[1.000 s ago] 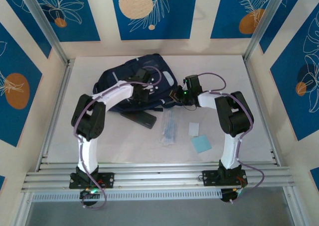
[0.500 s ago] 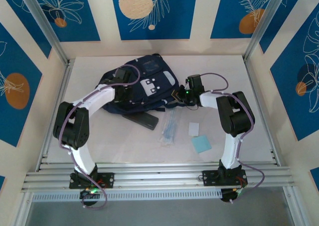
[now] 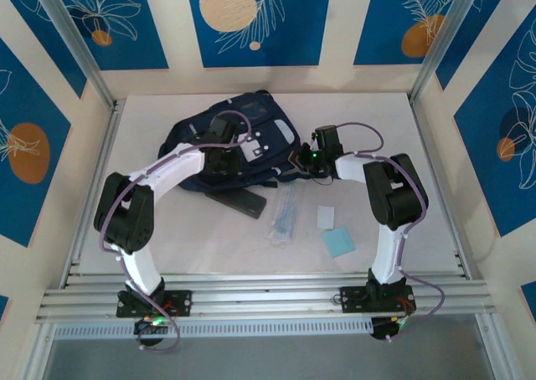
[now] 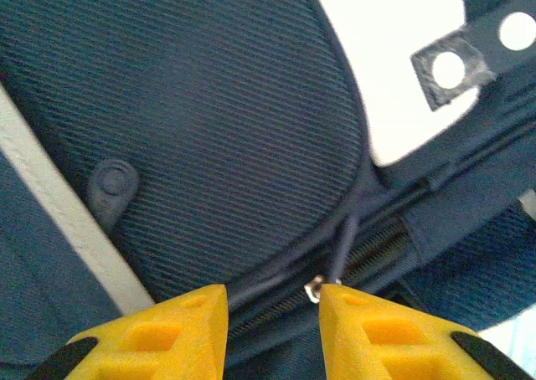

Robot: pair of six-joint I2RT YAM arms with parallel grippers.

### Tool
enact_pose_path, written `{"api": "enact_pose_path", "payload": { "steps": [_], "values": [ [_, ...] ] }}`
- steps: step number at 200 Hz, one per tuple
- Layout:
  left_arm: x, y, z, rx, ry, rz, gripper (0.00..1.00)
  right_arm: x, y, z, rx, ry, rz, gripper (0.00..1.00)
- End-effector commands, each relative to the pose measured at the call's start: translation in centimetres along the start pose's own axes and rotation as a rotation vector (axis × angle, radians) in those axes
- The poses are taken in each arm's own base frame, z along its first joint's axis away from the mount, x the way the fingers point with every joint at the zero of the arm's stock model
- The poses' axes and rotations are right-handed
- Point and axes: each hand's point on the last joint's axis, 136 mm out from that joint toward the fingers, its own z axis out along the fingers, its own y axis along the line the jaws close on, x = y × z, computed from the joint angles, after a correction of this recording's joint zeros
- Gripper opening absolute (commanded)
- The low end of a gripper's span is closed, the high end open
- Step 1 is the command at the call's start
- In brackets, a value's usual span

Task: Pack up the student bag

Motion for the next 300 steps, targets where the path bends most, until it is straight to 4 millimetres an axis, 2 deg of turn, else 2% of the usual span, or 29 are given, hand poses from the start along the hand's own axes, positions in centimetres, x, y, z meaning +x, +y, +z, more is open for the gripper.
{"api": "enact_pose_path", "payload": {
  "steps": [1, 33, 70, 129, 173, 186, 219, 271, 300],
  "values": [
    [0.5, -1.4, 0.2, 0.023, 0.041, 0.006, 0.34, 0.2, -0.2, -0.3, 0.032, 0.011, -0.003, 0.00],
    [0.9, -1.8, 1.8, 0.016, 0.066, 0.014, 0.33, 0.3, -0.2, -0.4, 0.031, 0.012, -0.008, 0.00],
    [-0.1, -2.4, 2.6, 0.028, 0.044, 0.012, 0.33, 0.3, -0.1, -0.5, 0.027, 0.010, -0.011, 0.00],
    [0.2, -3.2, 4.5, 0.058, 0.079, 0.005, 0.28, 0.2, 0.1, -0.6, 0.023, 0.005, -0.014, 0.00],
    [-0.3, -2.2, 6.0, -0.023, 0.086, 0.046, 0.26, 0.3, 0.1, -0.6, 0.022, 0.006, -0.016, 0.00],
    [-0.4, -1.7, 6.5, -0.048, 0.081, 0.059, 0.20, 0.2, 0.1, -0.7, 0.024, 0.004, -0.018, 0.00],
    [-0.9, -1.0, 6.3, -0.082, 0.046, 0.060, 0.00, 0.1, -0.1, -0.8, 0.027, 0.000, -0.013, 0.00],
    [-0.8, 0.1, 4.9, -0.111, -0.007, 0.053, 0.00, 0.0, -0.2, -0.7, 0.025, -0.003, -0.012, 0.00],
    [-1.1, 0.0, 2.1, -0.054, -0.100, -0.022, 0.00, -0.1, -1.4, -0.8, 0.068, -0.018, 0.025, 0.00]
  ]
}}
